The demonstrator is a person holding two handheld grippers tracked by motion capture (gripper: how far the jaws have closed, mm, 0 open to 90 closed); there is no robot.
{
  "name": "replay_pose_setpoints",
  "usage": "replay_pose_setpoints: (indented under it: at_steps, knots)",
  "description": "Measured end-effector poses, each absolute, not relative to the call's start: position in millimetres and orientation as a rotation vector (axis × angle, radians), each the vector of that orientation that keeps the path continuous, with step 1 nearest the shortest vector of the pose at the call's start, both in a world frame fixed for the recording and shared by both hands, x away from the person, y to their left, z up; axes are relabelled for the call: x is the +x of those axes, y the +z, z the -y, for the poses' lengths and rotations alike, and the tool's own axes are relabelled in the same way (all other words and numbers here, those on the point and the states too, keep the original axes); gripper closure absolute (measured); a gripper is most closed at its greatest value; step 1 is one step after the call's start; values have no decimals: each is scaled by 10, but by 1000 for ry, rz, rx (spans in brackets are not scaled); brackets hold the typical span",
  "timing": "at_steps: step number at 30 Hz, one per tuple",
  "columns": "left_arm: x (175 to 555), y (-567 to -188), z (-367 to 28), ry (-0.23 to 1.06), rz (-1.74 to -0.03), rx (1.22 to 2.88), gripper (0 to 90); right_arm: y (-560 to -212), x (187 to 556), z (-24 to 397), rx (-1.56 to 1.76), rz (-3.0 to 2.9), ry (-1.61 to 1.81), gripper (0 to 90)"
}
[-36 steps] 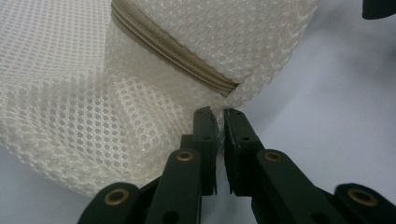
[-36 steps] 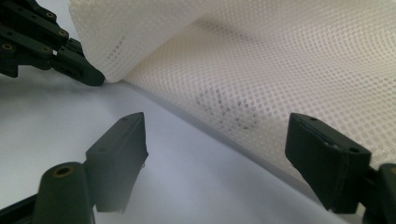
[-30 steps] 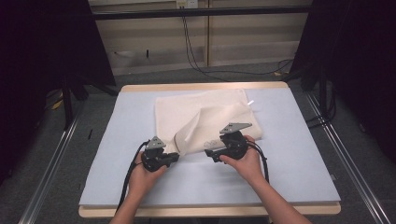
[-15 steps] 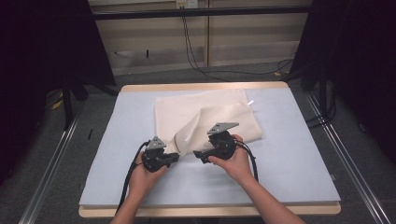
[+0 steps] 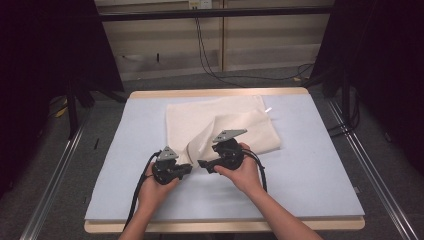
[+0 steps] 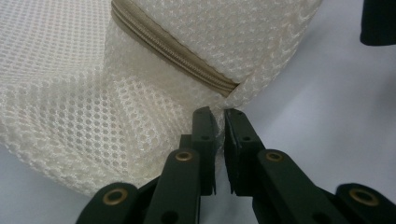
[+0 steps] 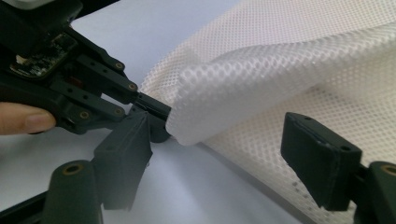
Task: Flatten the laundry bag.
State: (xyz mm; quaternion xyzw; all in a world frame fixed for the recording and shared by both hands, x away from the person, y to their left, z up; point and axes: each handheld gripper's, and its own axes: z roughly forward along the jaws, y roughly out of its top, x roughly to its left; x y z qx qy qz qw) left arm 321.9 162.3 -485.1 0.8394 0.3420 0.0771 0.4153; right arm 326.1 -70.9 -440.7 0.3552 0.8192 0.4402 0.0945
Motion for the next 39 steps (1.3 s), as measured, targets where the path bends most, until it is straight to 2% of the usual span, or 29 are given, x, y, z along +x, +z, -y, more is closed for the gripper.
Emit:
replay_pose_setpoints:
  at_steps: [2, 3, 5, 6, 8, 9, 10, 11, 13, 14, 15, 21, 30, 31, 37, 39]
  knots:
    - [3220, -4850, -1626, 195, -856, 2112, 831, -4393, 3262, 666, 1055, -2435, 1320, 312]
    - [3220, -4850, -1626, 195, -856, 2112, 830, -4393, 3262, 666, 1055, -2435, 1320, 312]
    - [3218, -4851, -1628, 197, -855, 2111, 830, -4388, 3269, 635, 1030, -2448, 1318, 432]
    - [3217, -4852, -1628, 195, -856, 2108, 830, -4388, 3269, 635, 1030, -2448, 1318, 432]
    - [3216, -4853, -1628, 196, -858, 2107, 828, -4385, 3269, 626, 1020, -2449, 1305, 495]
    - [3218, -4853, -1631, 187, -855, 2106, 826, -4382, 3278, 626, 1029, -2448, 1305, 568]
    - [3216, -4855, -1628, 185, -857, 2101, 826, -4382, 3278, 626, 1029, -2448, 1305, 568]
    - [3215, -4855, -1629, 190, -856, 2104, 824, -4382, 3283, 631, 1029, -2454, 1302, 609]
    - [3212, -4854, -1627, 190, -853, 2105, 819, -4377, 3291, 650, 1035, -2467, 1309, 731]
    - [3212, -4854, -1627, 190, -853, 2105, 816, -4377, 3291, 650, 1035, -2467, 1309, 731]
    - [3212, -4854, -1627, 187, -854, 2104, 813, -4376, 3290, 656, 1048, -2469, 1306, 774]
    - [3214, -4848, -1632, 173, -857, 2099, 795, -4398, 3284, 686, 1034, -2475, 1291, 837]
    - [3202, -4698, -1615, 123, -869, 2042, 606, -4438, 3207, 827, 1022, -2479, 1307, 849]
    - [3203, -4672, -1604, 136, -861, 2031, 534, -4457, 3185, 855, 1024, -2485, 1310, 849]
    - [3235, -4574, -1610, 199, -868, 1980, 456, -4528, 3118, 902, 1014, -2506, 1304, 850]
    - [3275, -4599, -1637, 200, -877, 1982, 467, -4536, 3106, 906, 1010, -2507, 1294, 850]
